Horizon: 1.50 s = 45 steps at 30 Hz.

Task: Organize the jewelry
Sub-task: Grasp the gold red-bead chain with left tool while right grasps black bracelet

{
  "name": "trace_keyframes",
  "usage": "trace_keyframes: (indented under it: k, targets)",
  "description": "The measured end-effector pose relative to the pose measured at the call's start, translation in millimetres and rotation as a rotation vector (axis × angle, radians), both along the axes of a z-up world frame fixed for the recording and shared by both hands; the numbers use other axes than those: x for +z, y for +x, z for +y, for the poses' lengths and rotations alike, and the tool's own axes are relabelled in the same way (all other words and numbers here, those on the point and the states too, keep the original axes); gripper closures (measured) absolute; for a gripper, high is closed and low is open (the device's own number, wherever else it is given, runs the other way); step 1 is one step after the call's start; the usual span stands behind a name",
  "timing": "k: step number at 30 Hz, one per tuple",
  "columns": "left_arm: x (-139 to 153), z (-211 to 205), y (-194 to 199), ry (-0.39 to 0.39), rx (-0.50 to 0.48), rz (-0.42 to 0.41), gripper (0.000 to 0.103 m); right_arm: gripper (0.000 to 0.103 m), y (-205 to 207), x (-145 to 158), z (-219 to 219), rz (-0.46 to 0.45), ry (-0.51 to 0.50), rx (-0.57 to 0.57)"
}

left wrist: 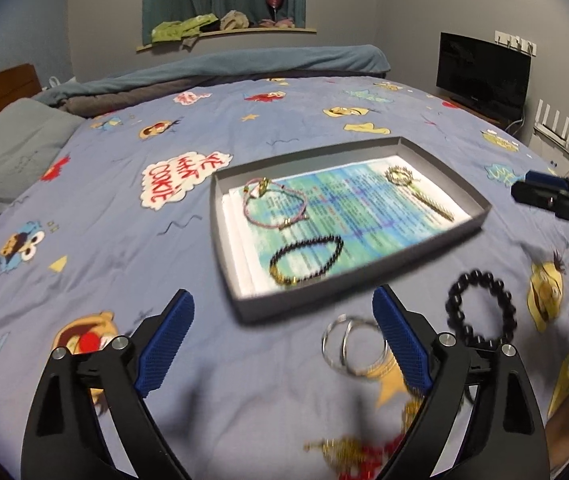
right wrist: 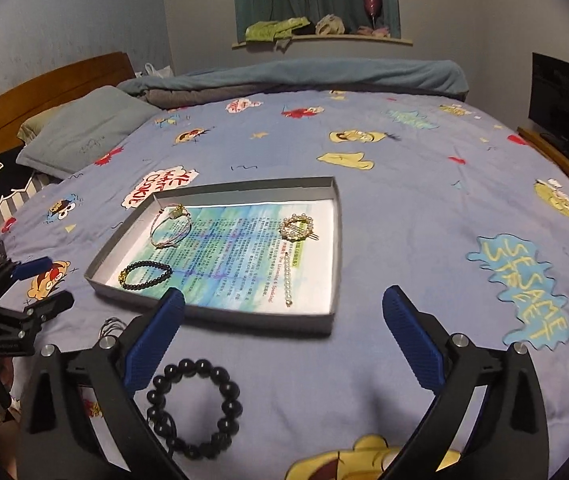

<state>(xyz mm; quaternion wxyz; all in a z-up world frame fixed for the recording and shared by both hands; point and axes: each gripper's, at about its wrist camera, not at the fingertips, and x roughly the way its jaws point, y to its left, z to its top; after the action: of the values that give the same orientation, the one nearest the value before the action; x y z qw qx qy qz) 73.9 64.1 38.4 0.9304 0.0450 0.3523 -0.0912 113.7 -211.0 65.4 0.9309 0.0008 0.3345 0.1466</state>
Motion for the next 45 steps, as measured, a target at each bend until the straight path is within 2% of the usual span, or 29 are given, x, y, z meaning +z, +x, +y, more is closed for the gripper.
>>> trace_keyframes:
  k: [8, 12, 20, 28, 34, 36, 43, 45]
  targets:
    - [-18, 14, -42, -0.03, 0.015, 0.062, 0.011, 0.005, -34, -9, -8, -0.011, -0.013, -0.008]
    - [-29, 13, -59, -0.027, 0.011, 0.084, 0.011, 0.005, -43, -20, -9, 0.021, -0.014, -0.003]
    - [-42, 6, -68, -0.025, 0.009, 0.108, 0.011, 0.005, -60, -36, 5, 0.044, -0.039, 0.029]
    - [-49, 2, -73, -0.025, -0.001, 0.123, 0.013, 0.005, -61, -47, 5, 0.059, -0.034, 0.024]
    - [-47, 4, -78, -0.054, -0.007, 0.115, 0.027, 0.005, -59, -58, 3, 0.077, -0.019, 0.026]
    - [-48, 2, -78, -0.049, -0.019, 0.119, 0.036, 0.005, -58, -60, 3, 0.08, -0.014, 0.031]
    - [-49, -3, -79, -0.068, -0.049, 0.13, 0.047, 0.005, -60, -62, 8, 0.062, -0.038, 0.048]
    - [-51, -3, -78, -0.082, -0.057, 0.141, 0.054, 0.005, -59, -63, 9, 0.065, -0.04, 0.05]
